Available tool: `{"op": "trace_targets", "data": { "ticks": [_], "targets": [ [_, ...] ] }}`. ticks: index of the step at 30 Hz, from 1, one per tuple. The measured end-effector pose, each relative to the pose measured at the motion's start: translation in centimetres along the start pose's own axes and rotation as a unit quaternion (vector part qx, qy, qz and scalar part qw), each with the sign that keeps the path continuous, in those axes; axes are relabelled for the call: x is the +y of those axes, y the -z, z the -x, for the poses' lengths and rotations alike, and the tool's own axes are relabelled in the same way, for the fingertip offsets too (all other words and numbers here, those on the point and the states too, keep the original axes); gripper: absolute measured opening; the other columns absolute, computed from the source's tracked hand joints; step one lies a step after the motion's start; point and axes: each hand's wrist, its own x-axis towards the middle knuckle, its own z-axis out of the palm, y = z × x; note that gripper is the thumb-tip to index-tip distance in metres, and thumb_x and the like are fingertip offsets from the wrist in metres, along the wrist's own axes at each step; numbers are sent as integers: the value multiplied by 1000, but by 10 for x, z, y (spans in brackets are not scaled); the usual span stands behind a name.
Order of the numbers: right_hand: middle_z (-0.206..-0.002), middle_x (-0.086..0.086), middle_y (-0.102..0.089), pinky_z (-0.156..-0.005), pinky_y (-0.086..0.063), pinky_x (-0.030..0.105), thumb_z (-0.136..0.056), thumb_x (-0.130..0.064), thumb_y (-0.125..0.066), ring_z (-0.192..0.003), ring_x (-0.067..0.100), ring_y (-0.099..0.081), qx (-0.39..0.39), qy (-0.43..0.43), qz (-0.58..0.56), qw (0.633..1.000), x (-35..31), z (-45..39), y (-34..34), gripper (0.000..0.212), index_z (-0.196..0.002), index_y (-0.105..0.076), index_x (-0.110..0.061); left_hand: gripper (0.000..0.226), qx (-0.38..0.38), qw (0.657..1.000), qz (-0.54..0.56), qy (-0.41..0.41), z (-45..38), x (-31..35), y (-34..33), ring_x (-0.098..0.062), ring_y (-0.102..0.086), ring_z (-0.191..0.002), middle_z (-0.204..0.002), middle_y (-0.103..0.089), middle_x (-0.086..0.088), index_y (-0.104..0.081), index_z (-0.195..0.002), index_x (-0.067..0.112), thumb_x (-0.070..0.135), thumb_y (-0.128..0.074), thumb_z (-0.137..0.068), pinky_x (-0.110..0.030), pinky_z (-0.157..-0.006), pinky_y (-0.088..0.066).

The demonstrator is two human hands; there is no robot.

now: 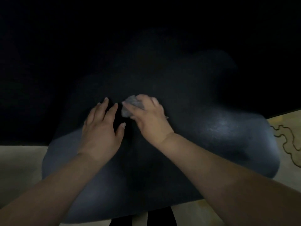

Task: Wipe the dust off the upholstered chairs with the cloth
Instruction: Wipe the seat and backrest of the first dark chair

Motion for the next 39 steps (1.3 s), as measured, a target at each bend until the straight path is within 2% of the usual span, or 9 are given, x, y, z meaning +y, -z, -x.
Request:
{"op": "trace_targets", "data": {
  "ticks": [4, 7, 13, 16, 20, 23, 26, 35, 39],
  "targets": [
    [-110, 5, -49, -91, -44, 34, -88, -28, -63, -97, 14, -48, 144, -190, -38, 970, 54, -26, 20, 31, -119, -62, -23, 61, 6, 1000, 7, 15, -3, -4, 5, -26, -14, -144, -158, -17, -2, -35, -146, 20, 39, -52, -91, -47, -116, -18],
    [-104, -6, -42, -76, -38, 9, -91, -37, -58, -83, -6, -40, 191, -326, -28, 925, 77, -62, 31, 30, -118, -57, -23, 61, 3, 1000, 13, 24, -3, -11, 6, -22, -12, -144, -159, -15, 1, -32, -147, 23, 42, -49, -92, -47, -115, -18],
    [-131, 11, -46, -95, -38, 38, -93, -18, -56, -108, 31, -41, -23, -50, -44, 998, 7, -37, 8, 39, -131, -56, -29, 62, -2, 998, 26, 50, 4, -21, 11, -21, -10, -144, -159, -12, 2, -29, -149, 24, 42, -46, -92, -42, -115, -14],
    [-121, 14, -50, -94, -41, 28, -91, -10, -59, -105, 29, -48, 42, -83, -92, 991, 21, -36, 20, 38, -127, -60, -20, 62, -6, 998, 28, 51, 9, -24, 14, -20, -9, -144, -159, -12, 4, -28, -149, 24, 43, -44, -92, -39, -115, -12],
    [-114, 3, -41, -74, -34, -7, -94, -6, -54, -96, -19, -47, 115, -193, -216, 950, 34, -63, 33, 40, -133, -53, -14, 59, 15, 997, 42, 63, 14, -26, 17, -22, -14, -144, -158, -17, 3, -32, -147, 21, 37, -47, -93, -37, -116, -13],
    [-124, 9, -48, -97, -35, 17, -94, -14, -56, -114, 15, -46, 55, -137, -133, 980, 13, -82, 8, 39, -133, -54, -20, 57, 31, 995, 47, 82, 16, -27, 19, -25, -19, -142, -157, -22, -4, -37, -145, 14, 30, -53, -93, -35, -116, -14],
    [-131, 10, -49, -97, -39, 36, -96, -21, -53, -112, 28, -43, 32, -127, -95, 987, -15, -96, -16, 37, -132, -55, -24, 56, 26, 994, 56, 92, 18, -32, 20, -24, -20, -141, -156, -23, -4, -38, -144, 12, 28, -54, -93, -32, -115, -14],
    [-145, -3, -39, -99, -20, 32, -93, -42, -51, -130, 22, -31, -156, 107, 12, 982, -41, -95, -17, 37, -130, -53, -42, 55, 45, 990, 40, 125, 22, -43, 27, -31, -31, -136, -152, -32, -10, -43, -141, 8, 25, -57, -90, -42, -114, -25],
    [-136, 0, -49, -97, -22, 32, -91, -35, -57, -120, 25, -39, -173, 111, -20, 978, -23, -72, 3, 30, -120, -63, -38, 55, 48, 990, 52, 125, 24, -39, 30, -31, -30, -136, -153, -31, -8, -42, -142, 10, 25, -57, -90, -44, -114, -26]
  ]
}}
